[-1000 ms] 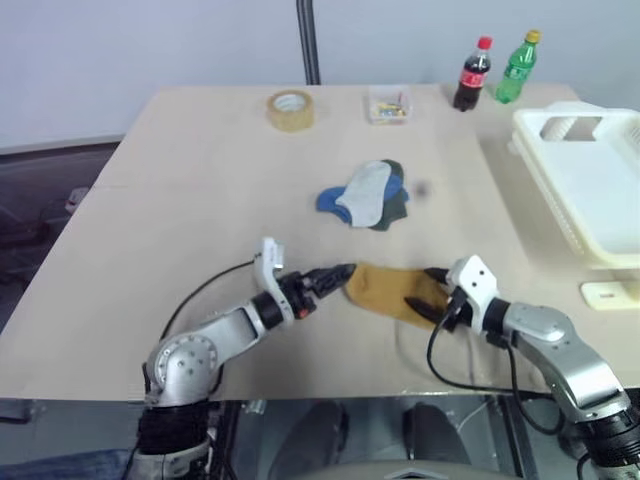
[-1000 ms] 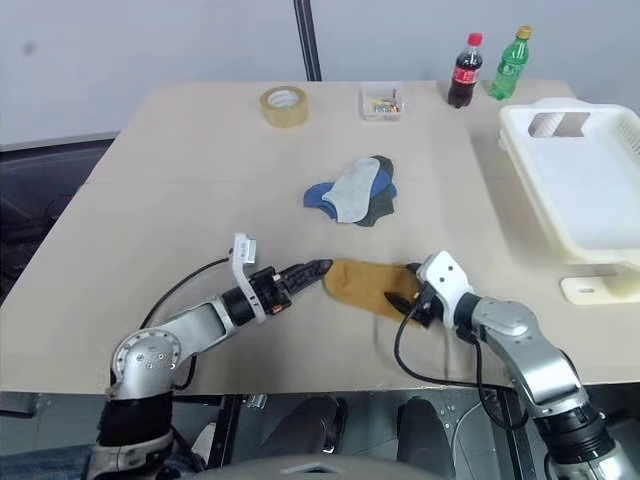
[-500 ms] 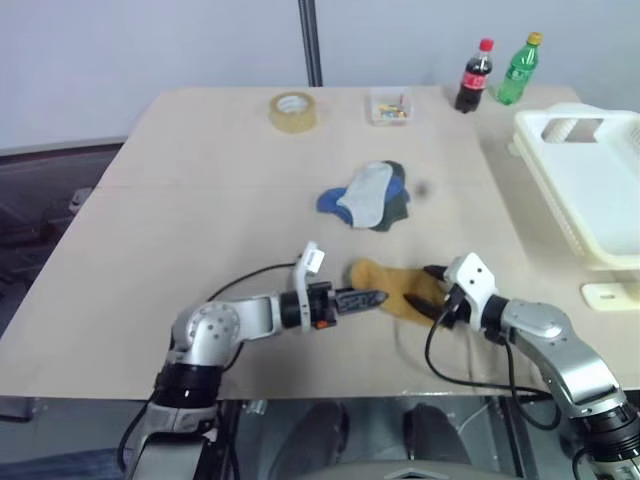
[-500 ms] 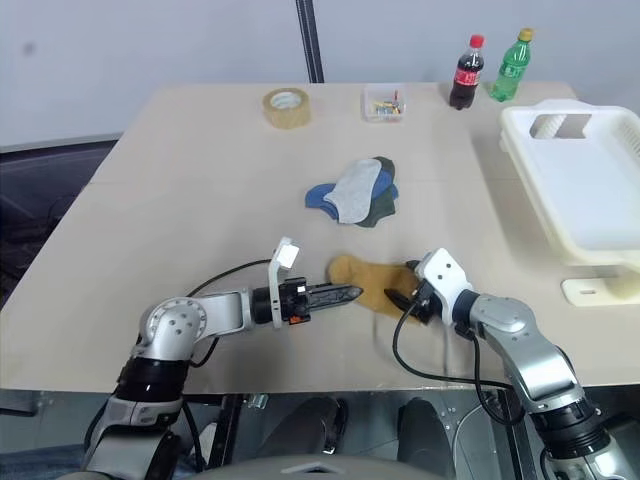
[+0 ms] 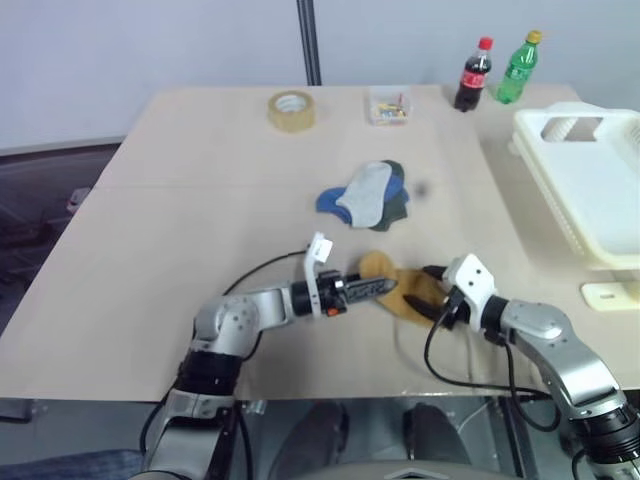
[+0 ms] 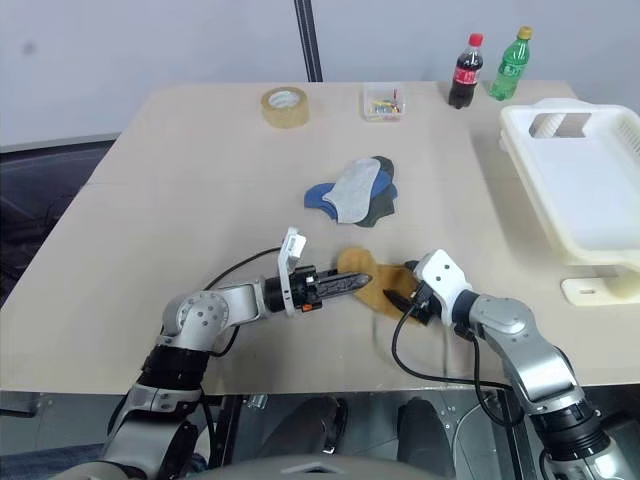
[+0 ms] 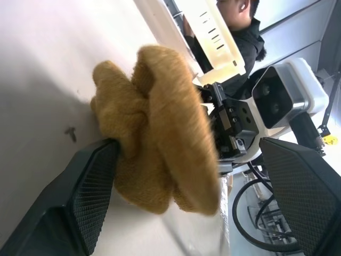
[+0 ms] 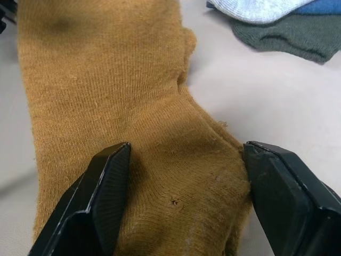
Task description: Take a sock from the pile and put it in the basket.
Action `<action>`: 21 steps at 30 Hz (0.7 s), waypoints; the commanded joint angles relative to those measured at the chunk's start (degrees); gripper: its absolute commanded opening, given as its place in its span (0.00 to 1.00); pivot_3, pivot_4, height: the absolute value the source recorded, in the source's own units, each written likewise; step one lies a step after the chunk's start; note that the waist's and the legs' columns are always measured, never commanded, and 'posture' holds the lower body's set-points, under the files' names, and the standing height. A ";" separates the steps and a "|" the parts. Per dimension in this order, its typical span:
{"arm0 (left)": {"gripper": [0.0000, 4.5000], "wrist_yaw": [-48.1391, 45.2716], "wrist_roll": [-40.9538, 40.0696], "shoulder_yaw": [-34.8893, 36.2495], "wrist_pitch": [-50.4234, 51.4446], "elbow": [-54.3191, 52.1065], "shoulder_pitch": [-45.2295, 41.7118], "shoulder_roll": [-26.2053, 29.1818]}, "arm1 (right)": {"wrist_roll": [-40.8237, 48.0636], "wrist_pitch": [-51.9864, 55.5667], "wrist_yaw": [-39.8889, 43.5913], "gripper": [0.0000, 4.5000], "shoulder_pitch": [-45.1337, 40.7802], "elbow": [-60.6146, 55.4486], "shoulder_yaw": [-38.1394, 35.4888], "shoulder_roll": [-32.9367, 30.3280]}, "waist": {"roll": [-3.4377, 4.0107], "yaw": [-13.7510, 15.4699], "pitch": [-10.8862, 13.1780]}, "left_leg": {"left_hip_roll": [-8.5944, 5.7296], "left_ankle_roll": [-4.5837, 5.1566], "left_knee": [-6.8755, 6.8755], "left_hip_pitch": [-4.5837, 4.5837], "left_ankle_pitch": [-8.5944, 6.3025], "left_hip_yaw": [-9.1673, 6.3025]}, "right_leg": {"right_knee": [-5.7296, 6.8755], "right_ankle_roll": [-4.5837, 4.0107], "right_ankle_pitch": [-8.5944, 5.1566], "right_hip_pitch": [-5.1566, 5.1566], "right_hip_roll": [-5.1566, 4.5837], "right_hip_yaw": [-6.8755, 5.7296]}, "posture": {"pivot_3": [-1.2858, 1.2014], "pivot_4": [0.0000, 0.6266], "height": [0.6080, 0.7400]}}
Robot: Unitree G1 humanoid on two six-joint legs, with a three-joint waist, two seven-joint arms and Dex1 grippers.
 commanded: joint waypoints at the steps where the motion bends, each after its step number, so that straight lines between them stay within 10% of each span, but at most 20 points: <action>1: 1.00 -2.40 -2.21 0.50 0.16 -3.97 -0.55 -1.16 | -1.39 0.50 -0.79 0.80 1.07 0.10 -0.04 0.10 | -0.01 0.01 0.00 | 0.00 0.00 0.00 0.00 0.00 0.00 | 0.00 0.00 0.00 0.00 0.00 0.00 | 0.52 0.24 1.00; 21: 1.00 -5.35 0.24 -2.51 -0.77 -2.62 -2.29 -5.39 | 4.21 6.13 4.02 0.80 5.68 -10.22 -11.70 -9.29 | -0.11 0.05 0.14 | -0.02 0.00 -0.01 -0.22 0.00 -0.05 | -0.09 0.00 0.00 -0.11 -0.02 -0.06 | 0.52 0.24 1.00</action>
